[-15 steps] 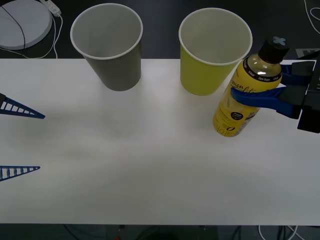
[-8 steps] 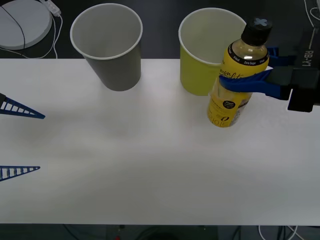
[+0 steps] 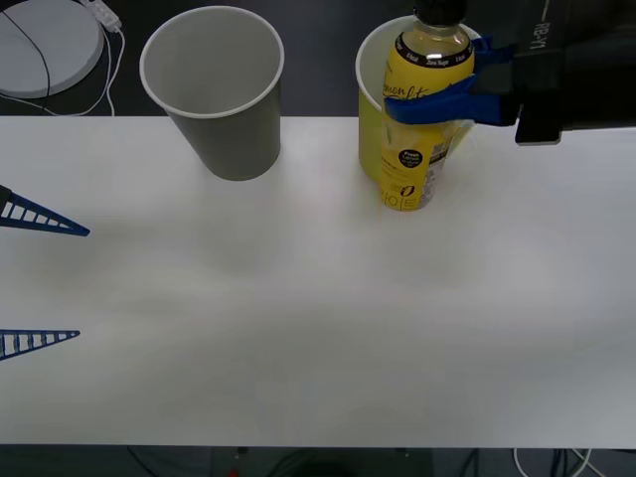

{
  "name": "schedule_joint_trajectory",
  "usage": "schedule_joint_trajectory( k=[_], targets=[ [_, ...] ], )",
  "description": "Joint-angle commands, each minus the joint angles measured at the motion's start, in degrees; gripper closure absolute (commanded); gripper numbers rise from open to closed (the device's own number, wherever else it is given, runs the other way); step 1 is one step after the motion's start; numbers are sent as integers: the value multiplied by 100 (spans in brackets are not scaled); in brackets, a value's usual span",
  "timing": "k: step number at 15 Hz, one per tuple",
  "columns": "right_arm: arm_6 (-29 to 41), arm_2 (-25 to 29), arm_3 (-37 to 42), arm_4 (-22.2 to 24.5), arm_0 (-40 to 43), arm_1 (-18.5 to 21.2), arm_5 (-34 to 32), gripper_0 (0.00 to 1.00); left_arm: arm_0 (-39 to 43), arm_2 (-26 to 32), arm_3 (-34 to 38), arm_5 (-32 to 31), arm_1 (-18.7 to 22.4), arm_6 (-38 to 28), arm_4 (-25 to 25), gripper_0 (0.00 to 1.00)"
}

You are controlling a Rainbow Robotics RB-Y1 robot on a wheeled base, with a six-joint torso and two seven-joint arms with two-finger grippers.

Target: Put the can into the green bin and the plastic bottle into the gray bin

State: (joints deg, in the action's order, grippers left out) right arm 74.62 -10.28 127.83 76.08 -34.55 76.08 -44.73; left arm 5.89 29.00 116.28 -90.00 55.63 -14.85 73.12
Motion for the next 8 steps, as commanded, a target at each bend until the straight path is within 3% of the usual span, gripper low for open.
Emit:
schedule_joint_trajectory(
  k=[1,8],
  targets=[
    [0,-738,-443,12,-922,-190,-98,100,0,0,0,0,0,0,0,0],
    [0,-2303,-1595,144,-2856,-858,-124,100,0,0,0,0,0,0,0,0]
  ],
)
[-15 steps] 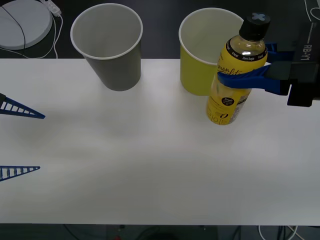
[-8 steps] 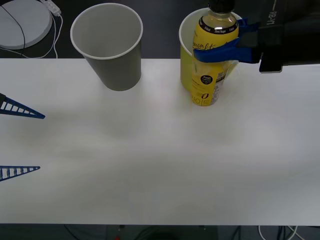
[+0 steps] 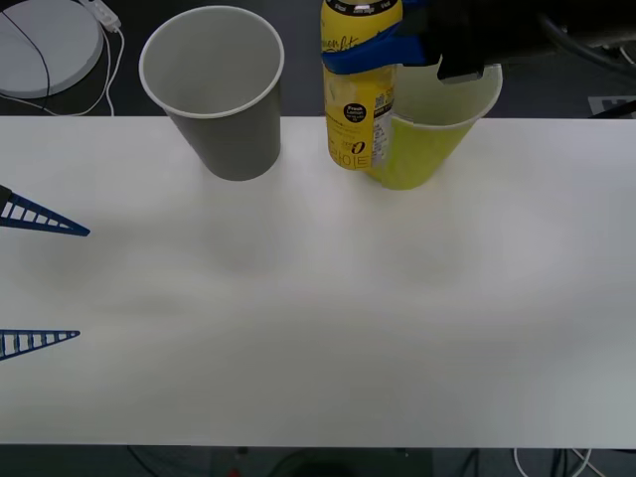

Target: Put the can into the green bin and the plastic bottle into the gray bin

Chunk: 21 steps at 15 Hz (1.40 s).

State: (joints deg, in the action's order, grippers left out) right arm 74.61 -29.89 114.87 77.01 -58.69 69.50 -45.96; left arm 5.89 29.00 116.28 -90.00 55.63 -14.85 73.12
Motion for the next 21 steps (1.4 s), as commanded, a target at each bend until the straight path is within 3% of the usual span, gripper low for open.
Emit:
schedule_joint_trajectory(
  k=[1,12,21],
  targets=[
    [-8,-500,-448,78,-661,-306,-1,100,0,0,0,0,0,0,0,0],
    [-8,-1836,-2338,403,-2489,-1519,-10,100,0,0,0,0,0,0,0,0],
    [-8,-2179,-3797,614,-3175,-2494,-10,100,0,0,0,0,0,0,0,0]
  ],
)
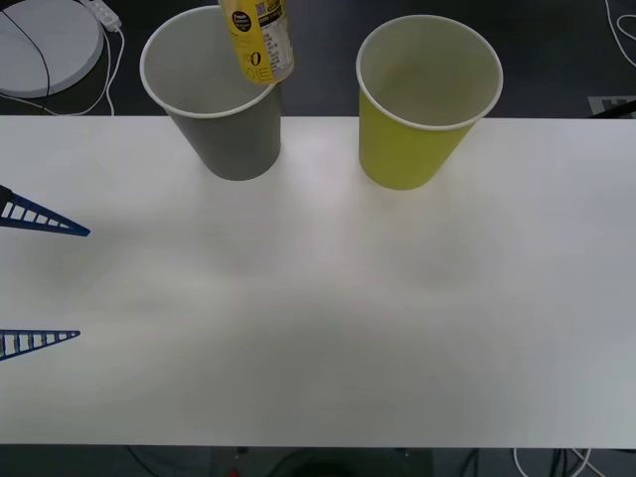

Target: Put the can into the green bin and the plastic bottle into the gray bin

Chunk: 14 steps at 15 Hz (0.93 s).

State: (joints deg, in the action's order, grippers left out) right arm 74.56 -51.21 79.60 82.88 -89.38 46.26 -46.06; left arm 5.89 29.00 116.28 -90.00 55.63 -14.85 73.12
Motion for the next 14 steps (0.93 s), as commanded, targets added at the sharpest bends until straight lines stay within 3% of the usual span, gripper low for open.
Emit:
schedule_joint_trajectory(
  k=[1,11,14],
  targets=[
    [-3,-73,-410,44,-168,-266,0,100,0,0,0,0,0,0,0,0],
    [-11,-566,-1729,281,-827,-1092,-17,100,0,0,0,0,0,0,0,0],
    [-11,-592,-2186,343,-1082,-1382,-299,100,0,0,0,0,0,0,0,0]
  ],
)
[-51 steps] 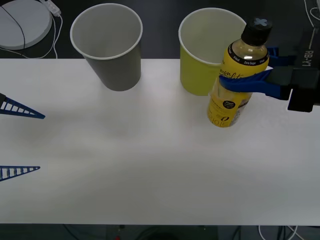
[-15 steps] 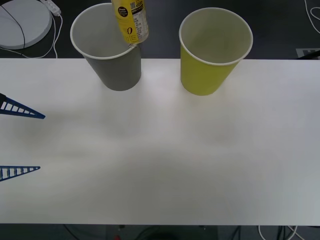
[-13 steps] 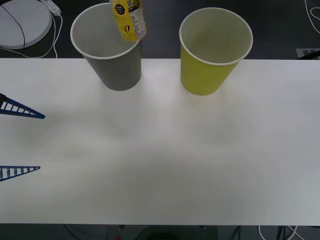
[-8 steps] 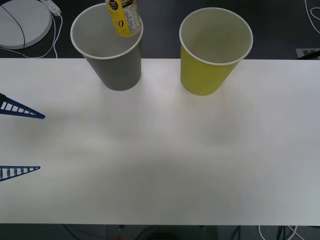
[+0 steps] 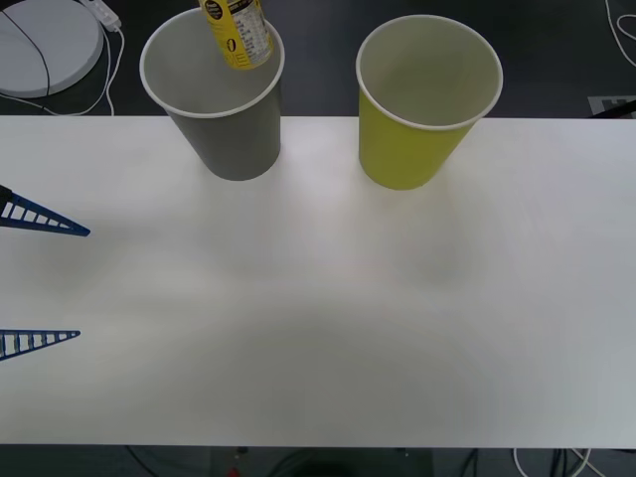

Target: Put the can into the green bin and the plastic bottle into the gray bin

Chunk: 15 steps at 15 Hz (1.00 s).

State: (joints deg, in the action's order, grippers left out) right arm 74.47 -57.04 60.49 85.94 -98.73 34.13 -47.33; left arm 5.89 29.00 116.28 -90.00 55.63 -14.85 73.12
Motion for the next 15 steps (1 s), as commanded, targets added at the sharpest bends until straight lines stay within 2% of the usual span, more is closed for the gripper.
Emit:
schedule_joint_trajectory(
  k=[1,7,15],
  targets=[
    [-2,-9,-450,46,-225,-275,-224,100,0,0,0,0,0,0,0,0],
    [24,-360,-1444,116,-674,-917,-391,100,0,0,0,0,0,0,0,0],
    [24,-562,-2876,388,-1210,-1848,-910,100,0,0,0,0,0,0,0,0]
  ],
)
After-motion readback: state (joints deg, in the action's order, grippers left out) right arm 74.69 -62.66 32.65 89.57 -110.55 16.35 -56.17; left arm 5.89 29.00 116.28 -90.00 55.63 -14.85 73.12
